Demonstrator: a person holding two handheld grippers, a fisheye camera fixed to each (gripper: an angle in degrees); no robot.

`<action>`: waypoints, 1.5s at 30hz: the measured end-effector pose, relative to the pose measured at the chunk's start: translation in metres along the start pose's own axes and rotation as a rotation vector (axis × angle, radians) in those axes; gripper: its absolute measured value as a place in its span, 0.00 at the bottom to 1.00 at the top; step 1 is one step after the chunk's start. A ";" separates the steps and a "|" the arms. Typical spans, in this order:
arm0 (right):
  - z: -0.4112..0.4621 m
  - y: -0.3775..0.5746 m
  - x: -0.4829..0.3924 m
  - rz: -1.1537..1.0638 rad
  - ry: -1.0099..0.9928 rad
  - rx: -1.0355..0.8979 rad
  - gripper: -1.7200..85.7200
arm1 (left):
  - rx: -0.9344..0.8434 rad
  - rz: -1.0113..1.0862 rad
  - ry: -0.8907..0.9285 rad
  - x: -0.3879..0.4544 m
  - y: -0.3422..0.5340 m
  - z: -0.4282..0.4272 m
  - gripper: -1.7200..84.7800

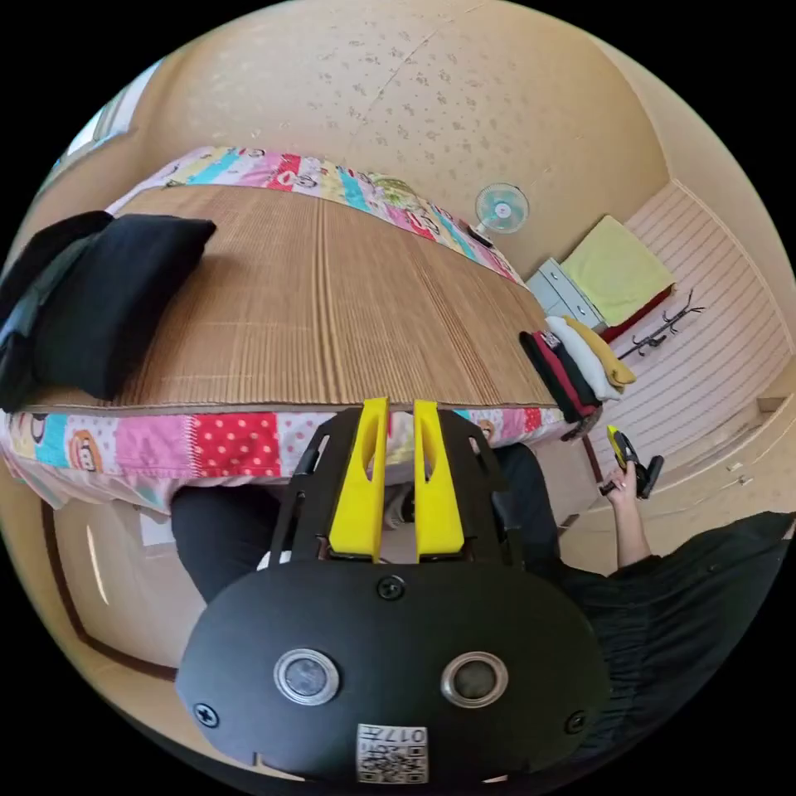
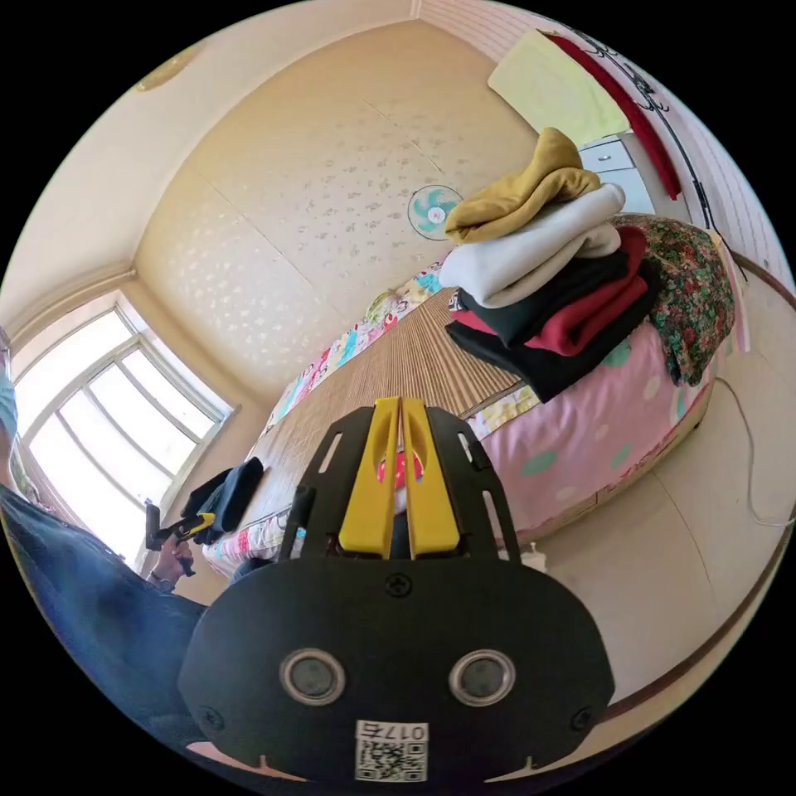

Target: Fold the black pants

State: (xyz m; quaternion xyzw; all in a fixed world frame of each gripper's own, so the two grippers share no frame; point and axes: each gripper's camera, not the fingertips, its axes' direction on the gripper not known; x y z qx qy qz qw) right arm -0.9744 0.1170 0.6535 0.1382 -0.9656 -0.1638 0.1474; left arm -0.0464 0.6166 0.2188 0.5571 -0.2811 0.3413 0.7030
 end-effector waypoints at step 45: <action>0.051 0.130 -0.038 -0.179 -0.275 -0.225 0.03 | -0.195 0.391 0.641 0.141 -0.059 0.147 0.03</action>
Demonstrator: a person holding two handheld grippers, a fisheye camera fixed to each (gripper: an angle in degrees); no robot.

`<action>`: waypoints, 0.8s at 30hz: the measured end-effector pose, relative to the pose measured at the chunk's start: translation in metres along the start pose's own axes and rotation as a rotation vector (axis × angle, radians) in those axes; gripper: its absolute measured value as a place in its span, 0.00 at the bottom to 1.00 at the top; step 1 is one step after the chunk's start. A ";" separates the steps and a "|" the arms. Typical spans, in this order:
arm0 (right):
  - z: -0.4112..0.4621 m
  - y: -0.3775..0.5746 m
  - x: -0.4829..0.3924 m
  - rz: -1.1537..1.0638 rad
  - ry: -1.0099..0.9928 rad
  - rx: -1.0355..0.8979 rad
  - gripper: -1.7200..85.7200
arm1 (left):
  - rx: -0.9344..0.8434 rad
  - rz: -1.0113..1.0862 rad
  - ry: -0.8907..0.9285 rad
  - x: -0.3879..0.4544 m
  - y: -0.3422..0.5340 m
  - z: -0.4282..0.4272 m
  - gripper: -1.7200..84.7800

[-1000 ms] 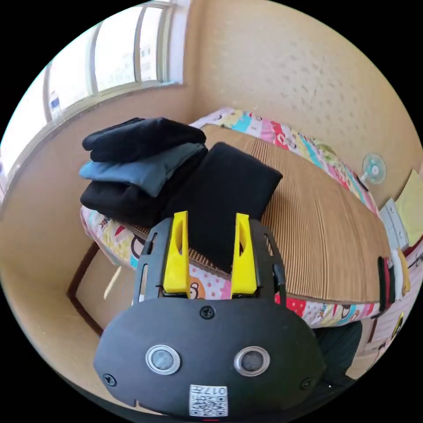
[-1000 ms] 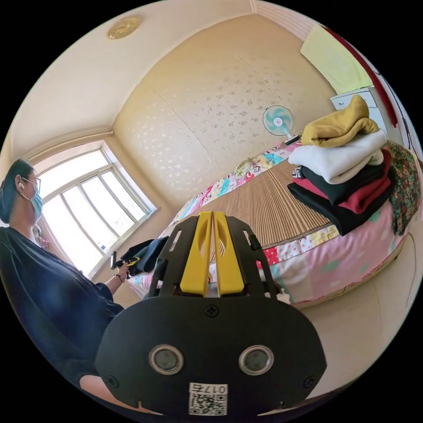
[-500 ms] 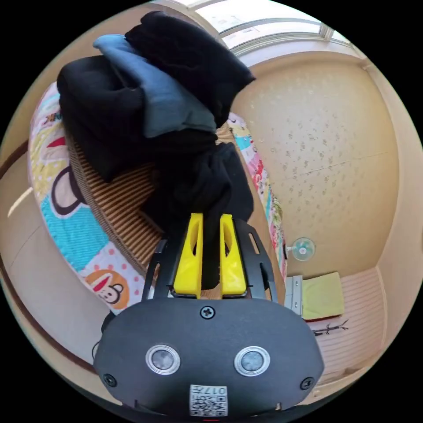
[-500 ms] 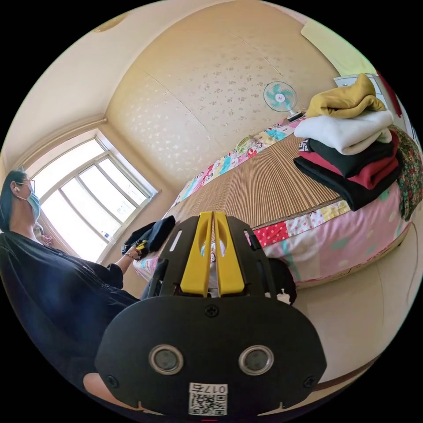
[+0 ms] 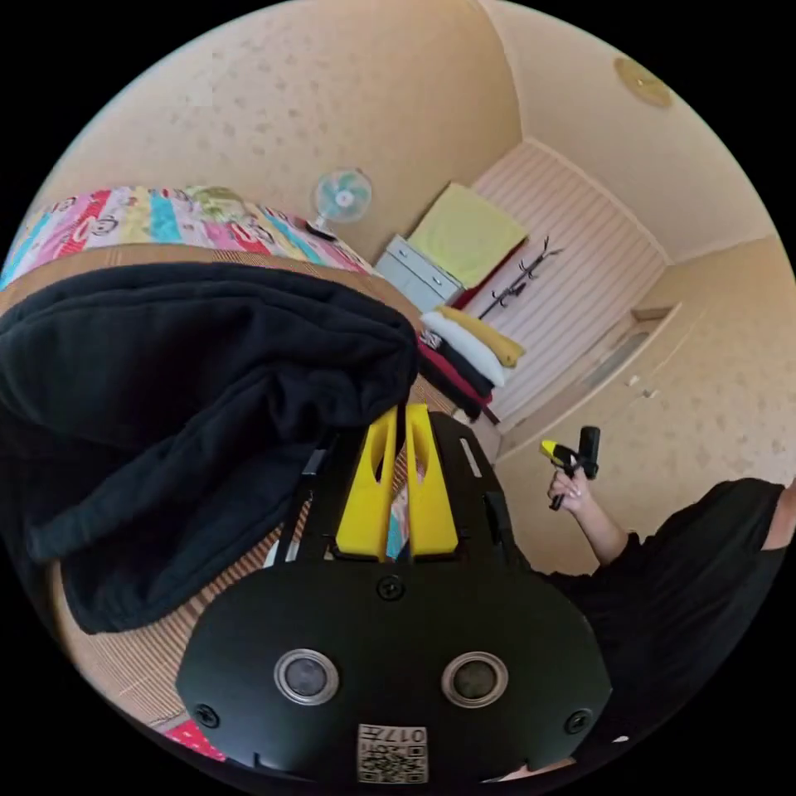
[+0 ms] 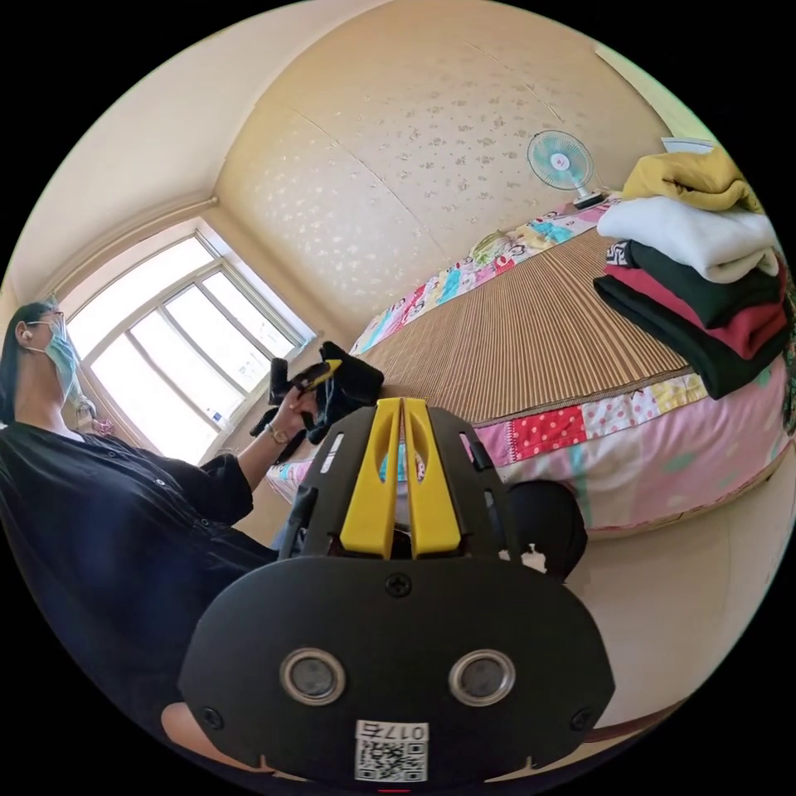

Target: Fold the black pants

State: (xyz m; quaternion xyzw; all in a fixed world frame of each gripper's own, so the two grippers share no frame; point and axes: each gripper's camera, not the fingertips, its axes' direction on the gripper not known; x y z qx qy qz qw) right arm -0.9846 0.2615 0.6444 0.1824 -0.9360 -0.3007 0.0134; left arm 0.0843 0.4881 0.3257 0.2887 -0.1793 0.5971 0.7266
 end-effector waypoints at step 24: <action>0.518 -0.265 -0.038 -0.091 -0.103 -0.627 0.18 | 0.316 -0.446 -0.100 -0.064 0.063 -0.129 0.16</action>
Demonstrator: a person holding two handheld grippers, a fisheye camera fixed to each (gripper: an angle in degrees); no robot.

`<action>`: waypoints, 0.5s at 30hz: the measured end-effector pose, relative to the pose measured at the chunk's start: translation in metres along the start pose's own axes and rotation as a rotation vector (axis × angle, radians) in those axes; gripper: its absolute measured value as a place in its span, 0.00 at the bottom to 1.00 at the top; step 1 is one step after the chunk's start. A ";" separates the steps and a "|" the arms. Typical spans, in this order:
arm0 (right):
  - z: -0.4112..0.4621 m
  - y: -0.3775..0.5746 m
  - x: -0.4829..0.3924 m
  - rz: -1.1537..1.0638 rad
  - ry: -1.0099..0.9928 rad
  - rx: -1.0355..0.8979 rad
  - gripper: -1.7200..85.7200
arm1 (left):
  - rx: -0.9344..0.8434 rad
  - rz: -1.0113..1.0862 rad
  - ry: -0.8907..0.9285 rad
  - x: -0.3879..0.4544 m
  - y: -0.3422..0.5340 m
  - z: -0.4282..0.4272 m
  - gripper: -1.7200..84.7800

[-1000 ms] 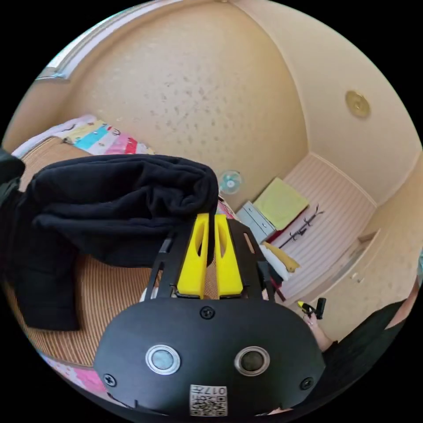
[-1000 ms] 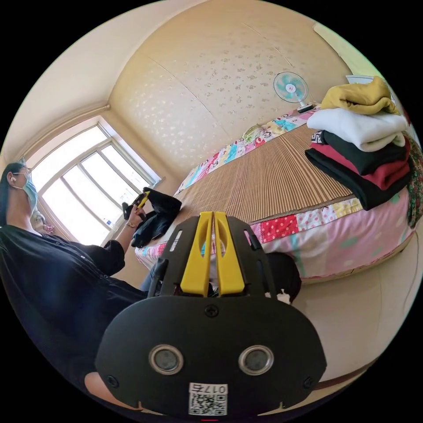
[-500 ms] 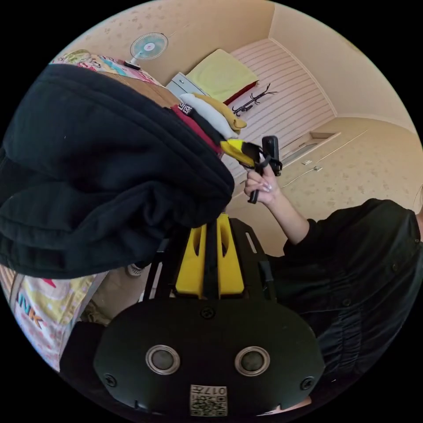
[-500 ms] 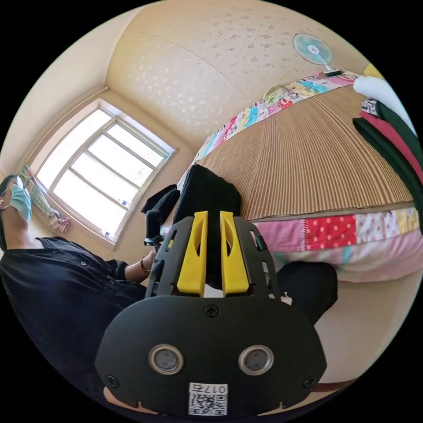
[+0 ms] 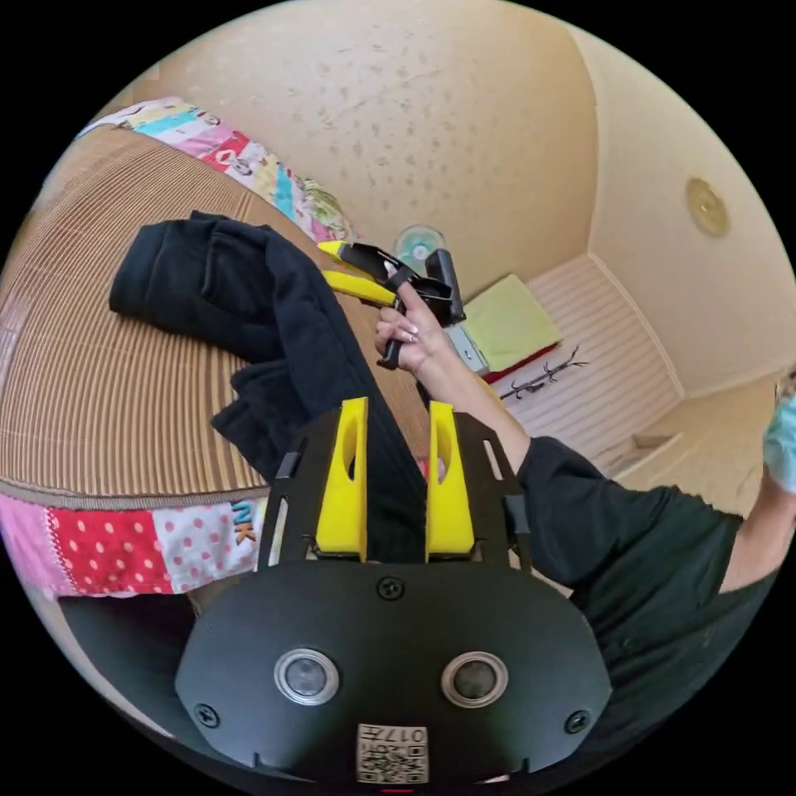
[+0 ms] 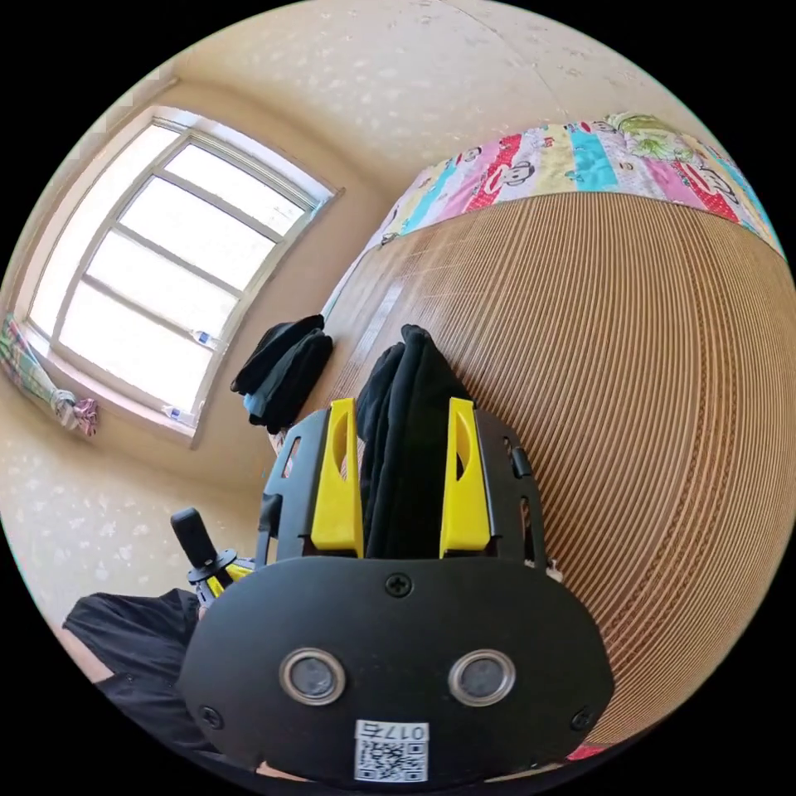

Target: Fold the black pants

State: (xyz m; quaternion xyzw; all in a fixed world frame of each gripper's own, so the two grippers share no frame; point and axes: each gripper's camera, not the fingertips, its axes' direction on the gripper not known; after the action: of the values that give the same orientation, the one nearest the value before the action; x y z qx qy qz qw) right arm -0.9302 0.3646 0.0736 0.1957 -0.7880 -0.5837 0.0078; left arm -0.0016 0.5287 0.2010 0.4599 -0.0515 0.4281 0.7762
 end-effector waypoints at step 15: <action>-0.165 -0.024 0.066 -0.026 -0.359 0.400 0.06 | -0.010 0.292 -0.053 0.034 -0.285 0.016 0.03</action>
State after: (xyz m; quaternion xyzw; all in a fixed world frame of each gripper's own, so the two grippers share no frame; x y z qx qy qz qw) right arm -0.9439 0.1868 0.0896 0.0970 -0.8739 -0.4418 -0.1783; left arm 0.2282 0.4777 0.0351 0.4549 -0.1407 0.5239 0.7062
